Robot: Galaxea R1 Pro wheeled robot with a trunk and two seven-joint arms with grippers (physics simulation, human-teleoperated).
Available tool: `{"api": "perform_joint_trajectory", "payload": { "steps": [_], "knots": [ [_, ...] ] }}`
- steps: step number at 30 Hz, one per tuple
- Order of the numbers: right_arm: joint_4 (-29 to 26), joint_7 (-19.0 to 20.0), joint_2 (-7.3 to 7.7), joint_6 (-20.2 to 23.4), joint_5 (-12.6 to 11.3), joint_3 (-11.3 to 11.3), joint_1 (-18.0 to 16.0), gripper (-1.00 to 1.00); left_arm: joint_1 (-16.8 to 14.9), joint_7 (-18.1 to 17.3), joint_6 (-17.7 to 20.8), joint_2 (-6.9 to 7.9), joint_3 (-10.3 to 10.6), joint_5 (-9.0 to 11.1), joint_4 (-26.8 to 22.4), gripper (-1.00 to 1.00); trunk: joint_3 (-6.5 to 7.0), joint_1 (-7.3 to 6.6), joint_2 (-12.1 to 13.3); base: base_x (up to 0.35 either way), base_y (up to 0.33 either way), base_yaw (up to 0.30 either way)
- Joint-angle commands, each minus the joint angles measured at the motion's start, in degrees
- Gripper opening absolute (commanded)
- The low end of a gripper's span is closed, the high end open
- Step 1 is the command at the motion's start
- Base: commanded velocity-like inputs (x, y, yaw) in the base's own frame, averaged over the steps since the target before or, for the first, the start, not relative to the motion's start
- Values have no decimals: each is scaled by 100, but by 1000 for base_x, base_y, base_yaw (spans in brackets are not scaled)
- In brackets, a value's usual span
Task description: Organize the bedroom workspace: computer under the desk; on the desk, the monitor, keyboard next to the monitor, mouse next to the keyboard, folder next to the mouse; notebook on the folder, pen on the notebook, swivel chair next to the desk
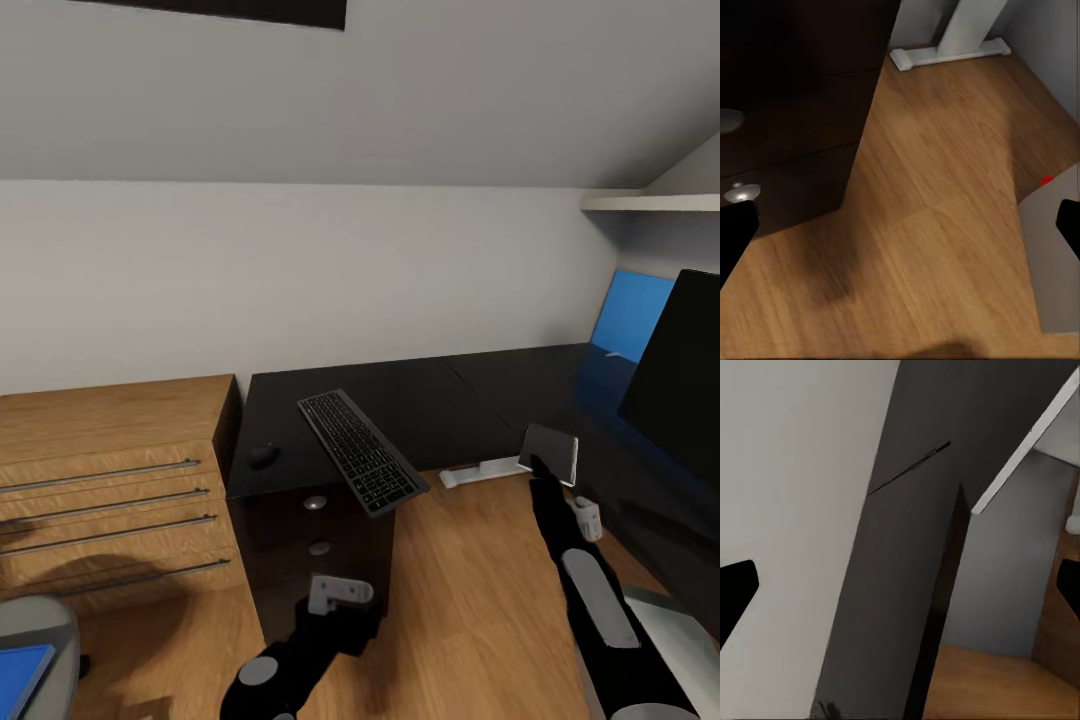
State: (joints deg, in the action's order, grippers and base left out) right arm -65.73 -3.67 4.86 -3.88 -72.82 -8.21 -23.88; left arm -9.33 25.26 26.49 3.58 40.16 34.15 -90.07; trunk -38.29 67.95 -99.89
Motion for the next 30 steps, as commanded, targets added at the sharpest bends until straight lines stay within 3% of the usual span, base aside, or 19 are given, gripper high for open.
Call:
{"api": "perform_joint_trajectory", "payload": {
  "steps": [1,2,3,7,11,14,20,30],
  "knots": [
    [-6,-21,7,7,-216,-11,-3,100,-7,59,5,4,59,57,-8,100,-6,0,-3,0,0,0],
    [-5,-21,9,23,-298,-22,-3,100,-7,60,5,5,82,57,-7,100,-6,0,-3,0,0,0],
    [0,-21,12,76,-567,-59,-2,100,-7,63,5,8,128,57,-5,100,-6,0,-3,0,0,0],
    [66,-2,3,124,-884,-110,-2,100,-7,68,4,5,171,63,-4,100,-6,0,-3,0,0,0],
    [89,17,-4,131,-1023,-124,-2,100,-7,74,-2,3,182,62,-14,100,-6,0,-3,0,0,0],
    [93,21,-3,132,-1100,-128,-2,100,-7,78,-2,-6,184,64,-23,100,-6,0,-3,0,0,0],
    [87,28,4,133,-1157,-148,-2,100,-7,99,-3,-115,179,64,-21,100,-113,131,-244,0,0,0],
    [72,32,7,118,-1164,-225,-2,100,-7,102,-3,-145,176,73,-12,100,-293,351,-645,0,0,0]
  ]
}}
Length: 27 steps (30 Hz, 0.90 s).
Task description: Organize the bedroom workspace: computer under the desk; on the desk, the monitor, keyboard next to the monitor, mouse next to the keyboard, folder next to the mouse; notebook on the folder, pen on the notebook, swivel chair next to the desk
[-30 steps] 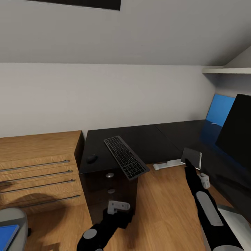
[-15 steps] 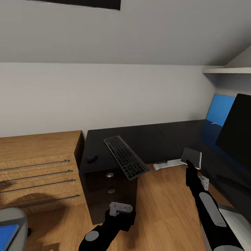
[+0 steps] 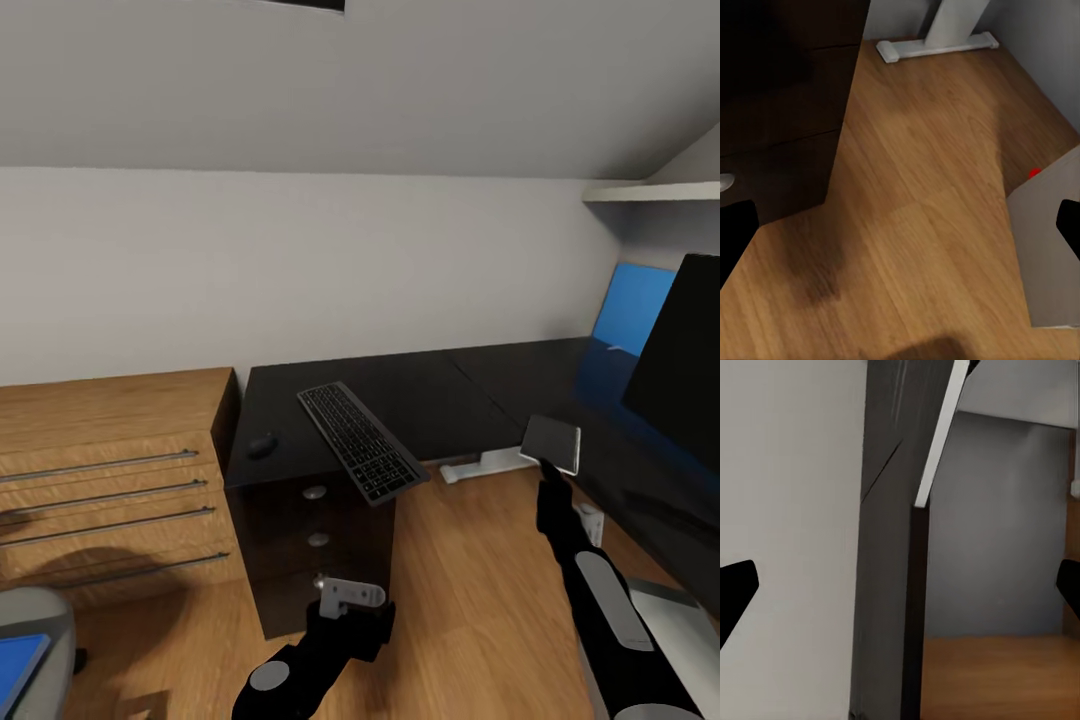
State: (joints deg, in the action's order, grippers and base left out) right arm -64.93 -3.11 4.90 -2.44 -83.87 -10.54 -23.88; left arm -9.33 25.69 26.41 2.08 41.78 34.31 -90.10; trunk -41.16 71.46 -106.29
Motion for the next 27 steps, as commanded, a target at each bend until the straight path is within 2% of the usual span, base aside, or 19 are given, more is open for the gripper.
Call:
{"api": "perform_joint_trajectory", "payload": {
  "steps": [1,6,12,19,27],
  "knots": [
    [-9,-23,2,-26,-59,-15,-2,100,-7,59,4,4,14,57,-8,100,-24,22,-44,0,0,0],
    [-23,-23,2,-35,-60,-180,-2,100,-7,59,4,3,14,58,-1,100,-114,132,-245,0,0,0],
    [-27,45,-1,-44,-56,-232,-2,100,-7,59,4,3,14,58,1,100,-222,264,-486,0,0,0],
    [-18,481,-6,-52,-28,-245,-2,100,-7,55,4,11,10,58,1,100,-222,264,-486,0,0,0],
    [-14,640,1,-55,-17,-246,-2,100,-7,47,4,21,14,58,22,100,-222,264,-486,0,0,0]
  ]
}}
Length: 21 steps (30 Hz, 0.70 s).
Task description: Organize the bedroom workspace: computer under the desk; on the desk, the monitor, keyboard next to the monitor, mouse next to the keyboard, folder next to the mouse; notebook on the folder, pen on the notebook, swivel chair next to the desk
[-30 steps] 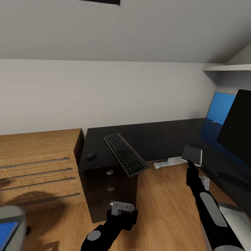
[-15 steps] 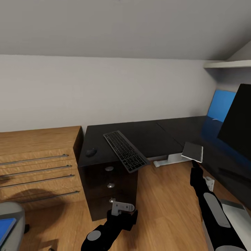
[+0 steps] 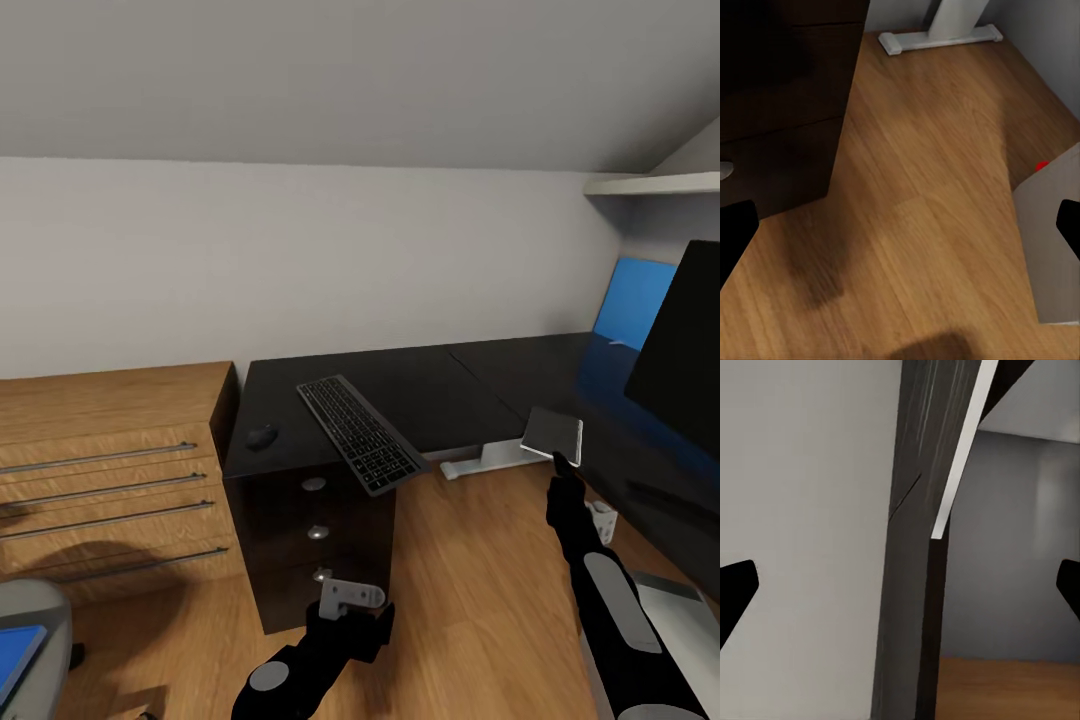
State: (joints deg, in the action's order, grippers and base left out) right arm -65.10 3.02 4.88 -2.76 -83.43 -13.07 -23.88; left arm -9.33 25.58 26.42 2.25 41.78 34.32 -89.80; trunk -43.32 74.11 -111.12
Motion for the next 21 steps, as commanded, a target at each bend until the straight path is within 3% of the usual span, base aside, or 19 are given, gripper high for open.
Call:
{"api": "perform_joint_trajectory", "payload": {
  "steps": [1,7,14,21],
  "knots": [
    [2,33,2,-23,-60,7,-3,100,-7,57,4,6,14,58,-5,100,-5,-1,-3,0,0,0],
    [2,140,4,-25,-52,7,-3,100,-7,48,4,5,15,56,25,100,-5,-1,-3,11,-1,0],
    [23,183,11,-23,-50,-32,-3,100,-7,40,4,7,21,50,32,100,-5,-1,-3,192,-54,0],
    [49,152,12,-9,-58,-157,-3,100,-7,28,4,12,23,49,33,100,-5,-1,-3,65,-20,0]
  ]
}}
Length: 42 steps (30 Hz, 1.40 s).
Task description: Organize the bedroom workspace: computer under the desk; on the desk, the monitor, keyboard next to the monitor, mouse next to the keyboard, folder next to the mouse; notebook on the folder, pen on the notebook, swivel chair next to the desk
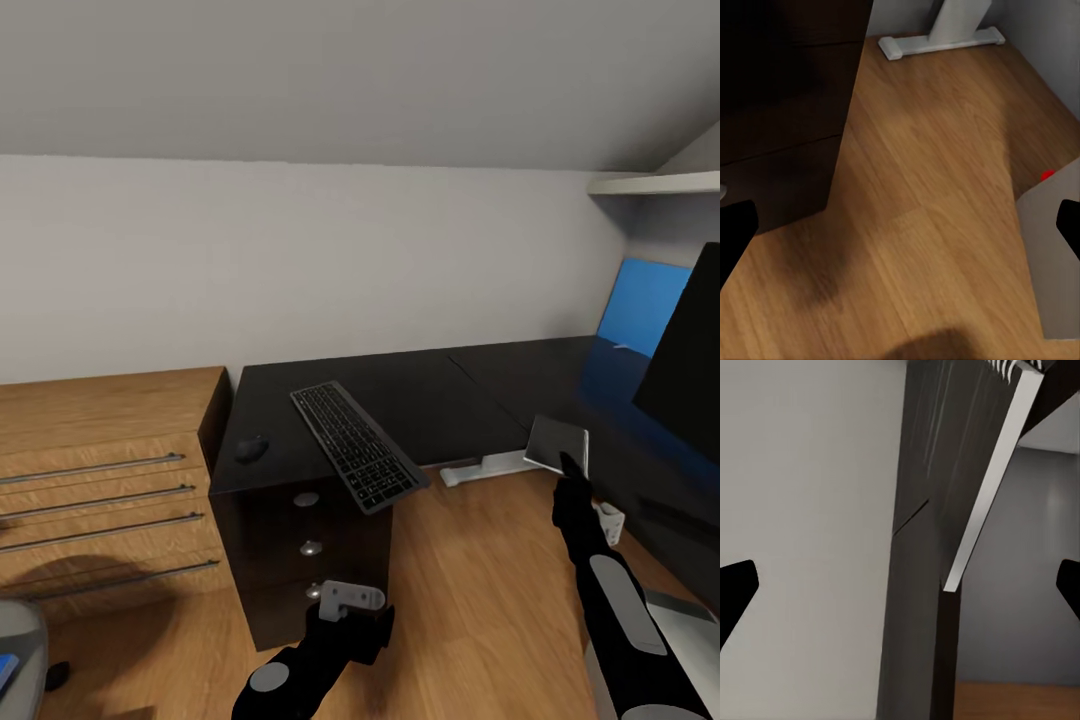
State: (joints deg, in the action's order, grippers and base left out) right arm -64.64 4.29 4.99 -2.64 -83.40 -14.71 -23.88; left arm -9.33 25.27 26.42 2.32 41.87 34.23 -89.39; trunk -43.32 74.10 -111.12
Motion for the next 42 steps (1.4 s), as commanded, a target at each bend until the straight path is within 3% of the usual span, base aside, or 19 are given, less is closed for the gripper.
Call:
{"api": "perform_joint_trajectory", "payload": {
  "steps": [1,23,32,42],
  "knots": [
    [5,25,2,-19,-61,-1,-3,100,-7,58,4,5,14,58,-8,100,-5,0,-3,21,-6,0],
    [180,13,2,0,-70,-39,-3,100,-7,48,4,-3,15,52,55,100,-5,0,-3,80,-5,0],
    [214,-406,2,8,-72,-159,-3,100,-7,48,4,-3,71,49,60,100,-5,0,-3,4,0,0],
    [263,-435,2,1,-73,-176,-3,100,-7,48,4,-3,95,49,62,100,-5,0,-3,0,0,0]
  ]
}}
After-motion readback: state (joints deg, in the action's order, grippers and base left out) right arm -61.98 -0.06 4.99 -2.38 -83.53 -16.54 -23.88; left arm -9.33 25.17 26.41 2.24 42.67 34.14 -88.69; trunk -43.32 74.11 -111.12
